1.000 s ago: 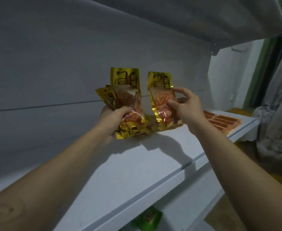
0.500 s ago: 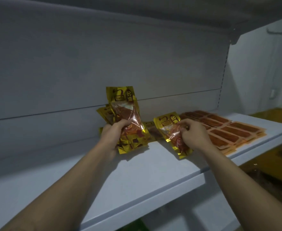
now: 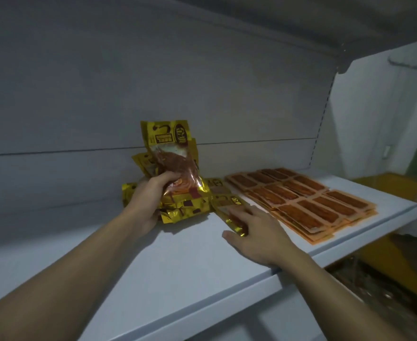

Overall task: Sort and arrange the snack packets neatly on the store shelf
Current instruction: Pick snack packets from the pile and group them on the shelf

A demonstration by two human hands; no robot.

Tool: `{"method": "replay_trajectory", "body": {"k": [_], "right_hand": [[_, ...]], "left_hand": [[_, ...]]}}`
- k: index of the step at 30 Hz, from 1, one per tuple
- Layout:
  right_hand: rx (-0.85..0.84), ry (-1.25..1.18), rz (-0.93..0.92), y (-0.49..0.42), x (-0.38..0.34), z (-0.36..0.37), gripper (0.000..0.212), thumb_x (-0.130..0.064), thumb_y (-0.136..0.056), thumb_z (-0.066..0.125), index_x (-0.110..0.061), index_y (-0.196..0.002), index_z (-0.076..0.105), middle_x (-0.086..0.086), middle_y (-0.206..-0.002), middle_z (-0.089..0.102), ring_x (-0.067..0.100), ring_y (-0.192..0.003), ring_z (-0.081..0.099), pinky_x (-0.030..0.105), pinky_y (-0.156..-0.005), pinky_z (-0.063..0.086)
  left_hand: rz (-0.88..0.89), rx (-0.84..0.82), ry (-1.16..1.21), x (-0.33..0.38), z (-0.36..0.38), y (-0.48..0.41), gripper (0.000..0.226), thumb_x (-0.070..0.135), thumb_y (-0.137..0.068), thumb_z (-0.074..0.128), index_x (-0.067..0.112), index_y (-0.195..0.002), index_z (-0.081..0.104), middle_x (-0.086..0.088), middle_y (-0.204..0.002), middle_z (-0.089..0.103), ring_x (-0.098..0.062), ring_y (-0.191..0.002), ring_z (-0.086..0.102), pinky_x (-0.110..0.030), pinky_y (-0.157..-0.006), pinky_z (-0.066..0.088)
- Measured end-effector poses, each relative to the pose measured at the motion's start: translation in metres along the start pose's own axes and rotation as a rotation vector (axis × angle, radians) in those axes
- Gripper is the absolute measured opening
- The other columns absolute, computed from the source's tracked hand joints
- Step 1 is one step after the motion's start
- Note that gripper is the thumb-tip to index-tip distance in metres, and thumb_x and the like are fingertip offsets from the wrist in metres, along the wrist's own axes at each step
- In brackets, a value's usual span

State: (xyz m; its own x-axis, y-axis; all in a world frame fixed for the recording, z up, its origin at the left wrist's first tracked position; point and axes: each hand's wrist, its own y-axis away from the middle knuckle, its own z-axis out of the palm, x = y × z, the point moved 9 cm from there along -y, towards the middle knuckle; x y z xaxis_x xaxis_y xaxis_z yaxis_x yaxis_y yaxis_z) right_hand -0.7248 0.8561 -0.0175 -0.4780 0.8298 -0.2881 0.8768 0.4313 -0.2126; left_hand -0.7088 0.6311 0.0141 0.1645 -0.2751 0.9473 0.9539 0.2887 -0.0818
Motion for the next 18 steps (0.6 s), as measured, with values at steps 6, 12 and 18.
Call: {"method": "replay_trajectory", "body": {"k": [6,12,18], "right_hand": [[-0.007,0.015,0.056,0.0,0.012,0.005,0.065,-0.065,-0.093,0.036,-0.04,-0.152,0.026,-0.006,-0.158,0.028,0.023,-0.143,0.028,0.046,-0.116,0.028],[0.243,-0.236,-0.023,0.006,0.002,-0.024,0.053,-0.067,-0.094,0.027,-0.054,-0.145,0.025,-0.006,-0.162,0.024,0.015,-0.151,0.011,0.047,-0.123,0.008],[0.286,-0.635,-0.149,-0.003,-0.031,-0.04,0.07,-0.084,-0.076,0.046,-0.056,-0.139,0.041,-0.019,-0.142,0.042,-0.003,-0.128,0.043,0.033,-0.101,0.049]], "left_hand": [[-0.072,-0.006,0.03,-0.019,0.003,-0.001,0.023,0.021,-0.082,0.071,0.009,-0.101,0.076,-0.014,-0.099,0.076,-0.03,-0.086,0.074,-0.038,-0.072,0.059],[-0.125,-0.081,0.099,-0.026,0.016,0.01,0.035,0.018,-0.077,0.075,0.002,-0.108,0.071,-0.018,-0.101,0.075,-0.031,-0.086,0.074,-0.034,-0.063,0.058],[-0.056,-0.202,0.112,-0.017,0.037,0.019,0.046,0.013,-0.072,0.077,0.004,-0.116,0.068,-0.017,-0.109,0.073,-0.033,-0.096,0.073,-0.035,-0.069,0.06]]}}
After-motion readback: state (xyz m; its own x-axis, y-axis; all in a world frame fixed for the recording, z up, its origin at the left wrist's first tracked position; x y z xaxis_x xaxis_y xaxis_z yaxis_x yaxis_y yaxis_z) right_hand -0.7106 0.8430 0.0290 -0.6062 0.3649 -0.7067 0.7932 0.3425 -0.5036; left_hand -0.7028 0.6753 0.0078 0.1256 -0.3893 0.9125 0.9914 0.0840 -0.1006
